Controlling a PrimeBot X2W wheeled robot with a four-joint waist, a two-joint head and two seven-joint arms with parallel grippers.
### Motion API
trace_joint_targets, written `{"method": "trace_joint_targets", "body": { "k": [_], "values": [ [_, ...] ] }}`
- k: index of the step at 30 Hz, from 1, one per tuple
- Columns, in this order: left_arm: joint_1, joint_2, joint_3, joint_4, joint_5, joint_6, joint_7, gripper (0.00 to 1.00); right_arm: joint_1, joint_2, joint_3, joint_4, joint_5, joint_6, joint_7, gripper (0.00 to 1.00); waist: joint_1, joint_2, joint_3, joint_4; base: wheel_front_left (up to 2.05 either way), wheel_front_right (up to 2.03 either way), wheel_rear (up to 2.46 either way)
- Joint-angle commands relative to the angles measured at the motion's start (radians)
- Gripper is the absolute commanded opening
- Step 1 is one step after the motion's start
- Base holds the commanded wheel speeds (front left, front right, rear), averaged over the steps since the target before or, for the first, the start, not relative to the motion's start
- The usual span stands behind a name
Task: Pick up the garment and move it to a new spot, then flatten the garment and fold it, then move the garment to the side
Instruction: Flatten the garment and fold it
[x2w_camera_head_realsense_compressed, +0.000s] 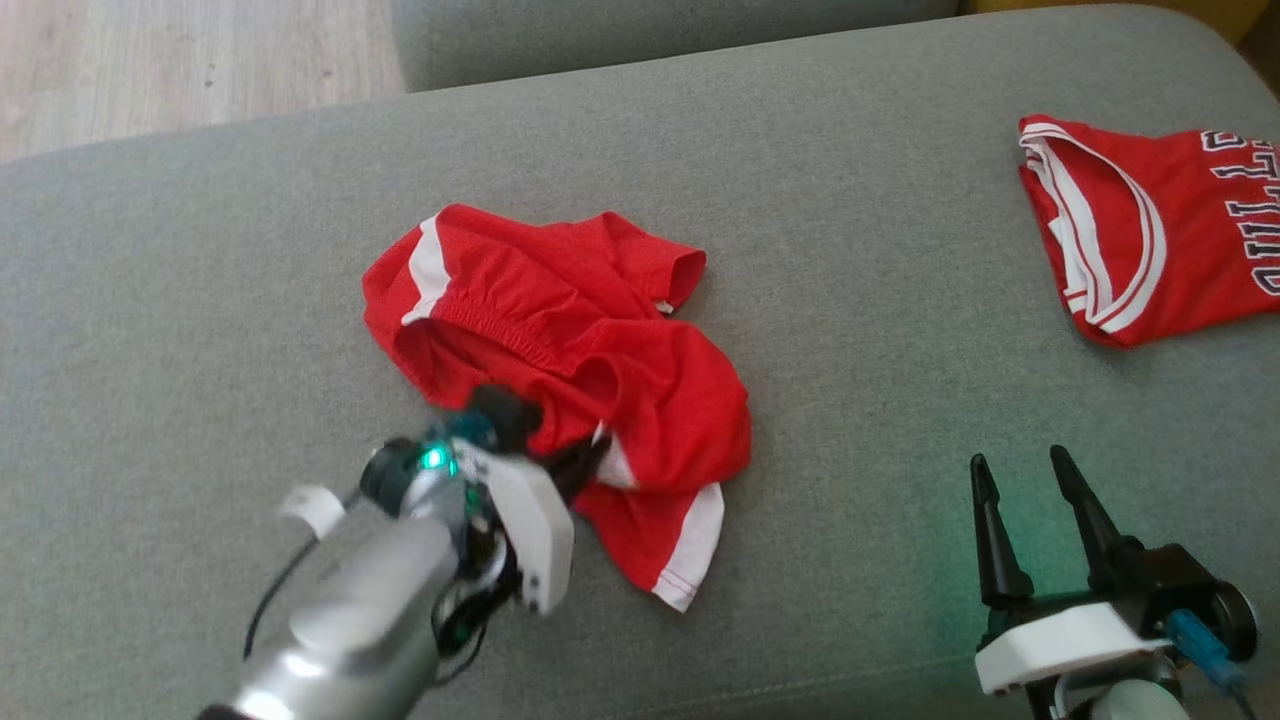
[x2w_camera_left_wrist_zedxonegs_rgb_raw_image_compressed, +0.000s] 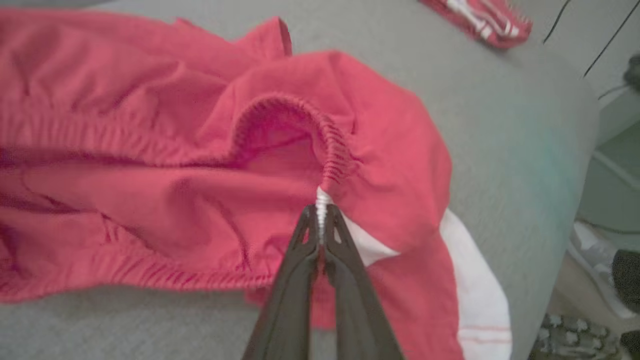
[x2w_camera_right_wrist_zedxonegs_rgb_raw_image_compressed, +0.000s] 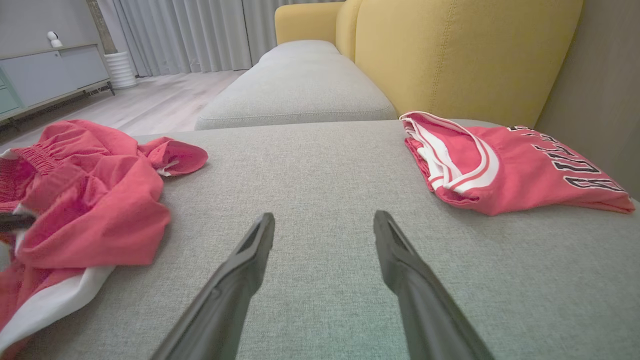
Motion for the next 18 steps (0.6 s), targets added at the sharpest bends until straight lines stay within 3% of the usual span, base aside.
{"method": "trace_joint_targets", "body": {
  "k": [1, 10, 14, 18],
  "values": [
    [-0.091, 0.018, 0.05, -0.04, -0.042, 0.001, -0.015, 0.0, -0.05, -0.007, 0.026, -0.023, 0.008, -0.001, -0.011, 1.0, 0.0, 0.0, -0.003, -0.001, 0.0, 0.0, 0.0],
    [-0.304, 0.082, 0.163, -0.099, -0.293, 0.001, 0.051, 0.0, -0.086, -0.007, 0.074, -0.014, 0.034, -0.001, -0.011, 1.0, 0.0, 0.0, -0.014, -0.082, 0.0, 0.0, 0.0],
    [-0.392, 0.124, 0.207, -0.067, -0.323, 0.001, 0.055, 0.0, -0.088, -0.007, 0.088, -0.004, 0.059, -0.001, -0.011, 1.0, 0.0, 0.0, -0.016, -0.146, 0.0, 0.0, 0.0],
    [-0.48, 0.132, 0.231, -0.021, -0.304, 0.007, 0.022, 0.0, -0.084, -0.007, 0.093, 0.0, 0.075, -0.001, -0.011, 1.0, 0.0, 0.0, -0.011, -0.199, 0.0, 0.0, 0.0]
  ]
}}
